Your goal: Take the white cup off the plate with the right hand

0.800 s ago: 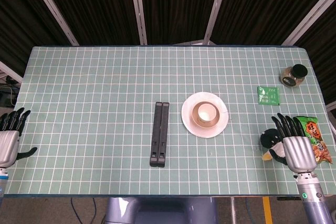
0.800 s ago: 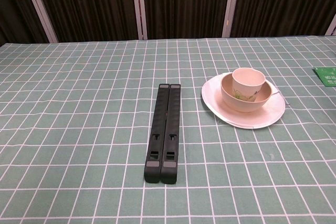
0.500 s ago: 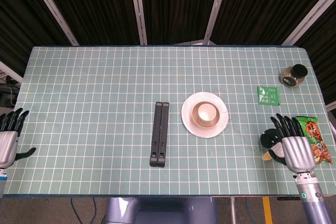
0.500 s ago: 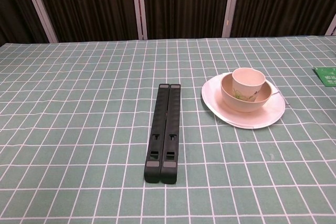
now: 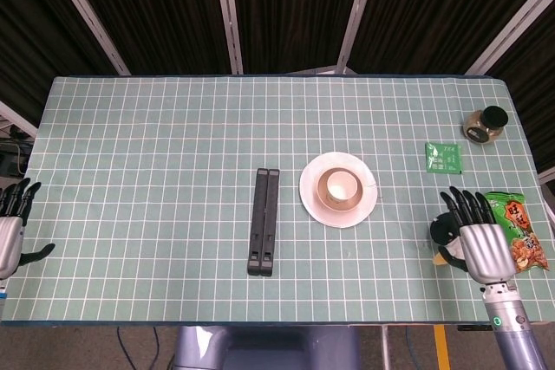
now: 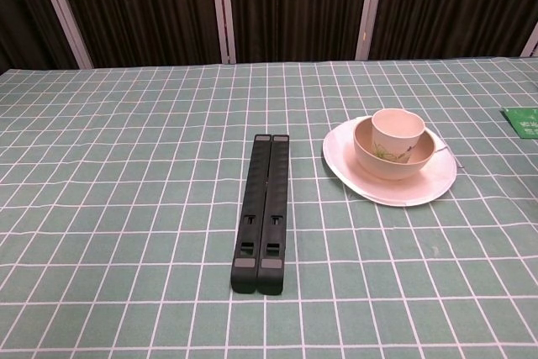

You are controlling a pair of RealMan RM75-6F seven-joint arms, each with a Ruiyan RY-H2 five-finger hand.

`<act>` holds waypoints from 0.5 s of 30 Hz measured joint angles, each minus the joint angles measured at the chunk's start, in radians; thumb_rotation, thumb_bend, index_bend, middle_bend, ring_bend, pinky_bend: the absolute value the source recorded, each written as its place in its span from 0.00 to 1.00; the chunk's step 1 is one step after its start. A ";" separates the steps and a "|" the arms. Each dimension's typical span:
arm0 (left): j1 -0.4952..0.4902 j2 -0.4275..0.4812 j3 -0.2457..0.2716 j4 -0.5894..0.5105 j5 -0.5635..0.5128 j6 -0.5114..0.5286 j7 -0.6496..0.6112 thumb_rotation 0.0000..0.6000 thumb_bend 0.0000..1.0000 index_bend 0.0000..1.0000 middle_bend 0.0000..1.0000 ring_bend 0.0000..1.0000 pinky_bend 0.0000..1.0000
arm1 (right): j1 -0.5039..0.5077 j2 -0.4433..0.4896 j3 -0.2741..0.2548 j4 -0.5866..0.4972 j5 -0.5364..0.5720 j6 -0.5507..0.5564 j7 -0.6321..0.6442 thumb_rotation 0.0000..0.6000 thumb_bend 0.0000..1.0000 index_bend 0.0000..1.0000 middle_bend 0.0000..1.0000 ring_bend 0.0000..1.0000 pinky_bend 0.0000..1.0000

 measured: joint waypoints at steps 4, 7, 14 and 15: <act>0.001 0.001 -0.001 -0.002 -0.003 -0.001 0.002 1.00 0.02 0.00 0.00 0.00 0.00 | 0.013 -0.021 0.016 0.006 -0.026 0.026 0.017 1.00 0.15 0.16 0.01 0.00 0.00; -0.001 0.001 -0.002 -0.002 -0.006 -0.004 0.002 1.00 0.02 0.00 0.00 0.00 0.00 | 0.032 -0.043 0.028 0.012 -0.044 0.033 0.015 1.00 0.18 0.29 0.05 0.00 0.00; 0.000 0.003 -0.005 -0.001 -0.007 -0.004 -0.009 1.00 0.02 0.00 0.00 0.00 0.00 | 0.100 -0.097 0.055 -0.010 -0.039 -0.036 -0.046 1.00 0.20 0.41 0.12 0.00 0.00; 0.001 0.005 -0.005 0.000 -0.008 -0.004 -0.016 1.00 0.02 0.00 0.00 0.00 0.00 | 0.113 -0.111 0.060 -0.012 -0.034 -0.055 -0.057 1.00 0.20 0.42 0.12 0.00 0.00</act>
